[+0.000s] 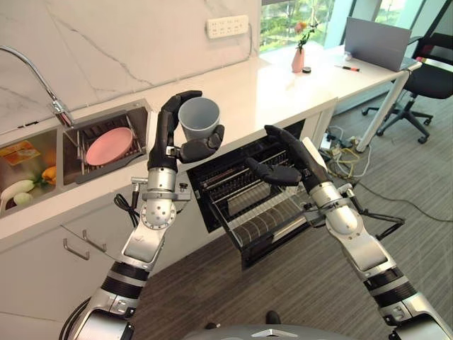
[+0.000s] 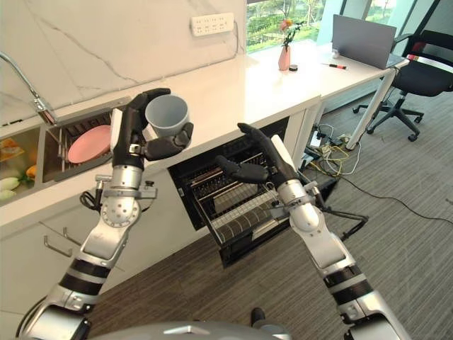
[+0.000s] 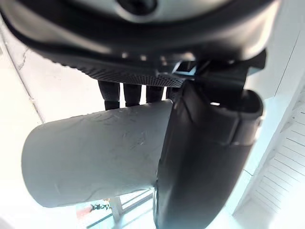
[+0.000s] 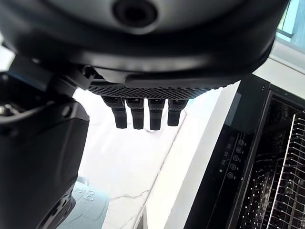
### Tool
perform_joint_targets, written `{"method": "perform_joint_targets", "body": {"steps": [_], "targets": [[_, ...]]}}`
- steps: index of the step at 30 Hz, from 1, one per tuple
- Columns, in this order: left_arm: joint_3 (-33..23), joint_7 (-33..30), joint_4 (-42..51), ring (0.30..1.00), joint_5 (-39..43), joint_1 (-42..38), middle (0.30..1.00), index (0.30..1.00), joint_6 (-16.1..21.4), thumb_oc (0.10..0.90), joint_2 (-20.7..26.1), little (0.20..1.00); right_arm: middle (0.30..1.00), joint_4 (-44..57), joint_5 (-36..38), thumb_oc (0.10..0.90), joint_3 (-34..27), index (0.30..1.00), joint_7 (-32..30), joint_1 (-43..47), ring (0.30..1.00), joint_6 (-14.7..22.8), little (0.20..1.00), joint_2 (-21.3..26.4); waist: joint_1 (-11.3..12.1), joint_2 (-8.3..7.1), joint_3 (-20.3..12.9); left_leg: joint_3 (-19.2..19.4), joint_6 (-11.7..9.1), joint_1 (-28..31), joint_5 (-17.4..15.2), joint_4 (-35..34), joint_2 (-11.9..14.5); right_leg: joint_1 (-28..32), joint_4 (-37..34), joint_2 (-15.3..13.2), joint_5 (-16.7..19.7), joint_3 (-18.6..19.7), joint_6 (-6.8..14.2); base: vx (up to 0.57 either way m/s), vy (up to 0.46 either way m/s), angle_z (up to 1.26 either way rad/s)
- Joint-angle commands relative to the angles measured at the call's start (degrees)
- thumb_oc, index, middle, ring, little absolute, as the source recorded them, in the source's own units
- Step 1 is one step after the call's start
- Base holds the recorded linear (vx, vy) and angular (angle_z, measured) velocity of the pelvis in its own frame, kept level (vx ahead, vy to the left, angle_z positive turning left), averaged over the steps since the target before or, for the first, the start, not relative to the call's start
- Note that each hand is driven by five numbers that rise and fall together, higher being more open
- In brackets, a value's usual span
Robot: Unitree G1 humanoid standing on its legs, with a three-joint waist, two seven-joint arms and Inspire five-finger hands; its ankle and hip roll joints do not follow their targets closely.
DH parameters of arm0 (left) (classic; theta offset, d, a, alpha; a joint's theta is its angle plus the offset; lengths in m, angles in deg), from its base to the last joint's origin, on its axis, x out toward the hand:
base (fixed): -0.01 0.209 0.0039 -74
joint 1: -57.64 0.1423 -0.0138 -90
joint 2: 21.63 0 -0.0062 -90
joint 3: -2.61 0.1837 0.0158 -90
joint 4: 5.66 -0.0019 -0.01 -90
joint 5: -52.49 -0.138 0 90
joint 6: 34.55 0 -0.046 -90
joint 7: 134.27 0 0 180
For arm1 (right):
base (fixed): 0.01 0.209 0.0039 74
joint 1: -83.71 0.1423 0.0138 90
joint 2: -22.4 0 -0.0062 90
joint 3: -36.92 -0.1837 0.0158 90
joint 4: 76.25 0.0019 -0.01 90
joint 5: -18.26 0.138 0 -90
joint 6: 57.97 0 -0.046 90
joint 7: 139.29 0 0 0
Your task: Place the dishes in the dishwasher.
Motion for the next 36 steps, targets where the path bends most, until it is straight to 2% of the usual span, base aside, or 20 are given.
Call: {"method": "perform_joint_targets", "body": {"steps": [1,6,19,20,21,30,36], "targets": [[2.33,1.03,6.20,0.300,0.66,-8.82,0.300,0.300,7.16,0.400,1.28,0.300,0.900,1.70,0.94,0.800,0.65,0.900,-1.32,9.17,0.900,4.02,0.900,-4.00,0.50,-5.55,-3.84,-1.83,-1.40,0.61,-1.77,0.13,-0.51,1.56,3.67,-6.43,-5.68,2.90,5.62,0.00,0.000,0.00],[7.54,4.27,9.26,0.300,4.43,-8.14,0.300,0.300,7.27,0.400,-1.11,0.300,0.900,-0.27,0.92,0.800,2.90,0.900,-2.54,12.03,0.900,3.50,0.900,-5.71,1.02,-5.73,-3.50,-2.10,-1.23,0.42,-1.64,0.13,-0.59,1.69,3.54,-6.43,-5.62,2.76,5.54,0.00,0.000,0.00],[14.15,7.84,8.54,0.300,7.12,-7.79,0.300,0.300,6.08,0.400,-2.56,0.300,0.900,-1.20,2.22,0.800,4.27,0.900,-4.99,15.67,0.900,3.35,0.900,-7.53,1.86,-6.13,-3.22,-2.59,-1.09,-0.03,-1.46,0.13,-0.69,1.79,3.49,-6.42,-5.66,2.09,5.44,0.00,0.000,0.00],[14.48,8.15,8.45,0.300,7.24,-7.73,0.300,0.300,5.92,0.400,-2.54,0.300,0.535,-1.19,2.24,0.557,4.24,0.535,-5.16,15.91,0.535,3.18,0.535,-7.56,1.94,-6.16,-3.17,-2.63,-1.08,-0.05,-1.47,0.13,-0.69,1.77,3.50,-6.42,-5.66,2.03,5.43,0.00,0.000,0.00],[14.74,8.29,8.34,0.300,7.26,-7.67,0.300,0.300,5.88,0.400,-2.53,0.300,0.300,-1.20,2.28,0.400,4.22,0.300,-5.51,16.12,0.300,3.17,0.300,-7.62,1.98,-6.16,-3.15,-2.65,-1.06,-0.06,-1.49,0.13,-0.67,1.80,3.49,-6.41,-5.67,2.05,5.41,0.00,0.000,0.00],[15.57,9.02,7.83,0.300,7.91,-6.53,0.300,0.300,5.52,0.400,-2.17,0.300,0.300,-1.03,2.95,0.400,3.09,0.300,-7.75,16.04,0.300,3.80,0.300,-8.38,2.27,-6.20,-2.95,-2.88,-1.06,-0.17,-1.40,0.13,-0.58,1.72,3.62,-6.29,-5.76,1.78,5.32,0.00,0.000,0.00],[14.27,8.43,7.50,0.307,9.44,-4.98,0.307,0.307,5.58,0.405,-2.16,0.307,0.300,-0.29,-1.45,0.400,0.90,0.300,-10.89,14.79,0.300,3.85,0.300,-8.46,2.56,-6.16,-2.78,-3.35,-1.03,-0.33,-1.31,0.13,-0.55,1.81,3.69,-6.25,-5.99,1.30,5.22,0.00,0.000,0.00]]}}
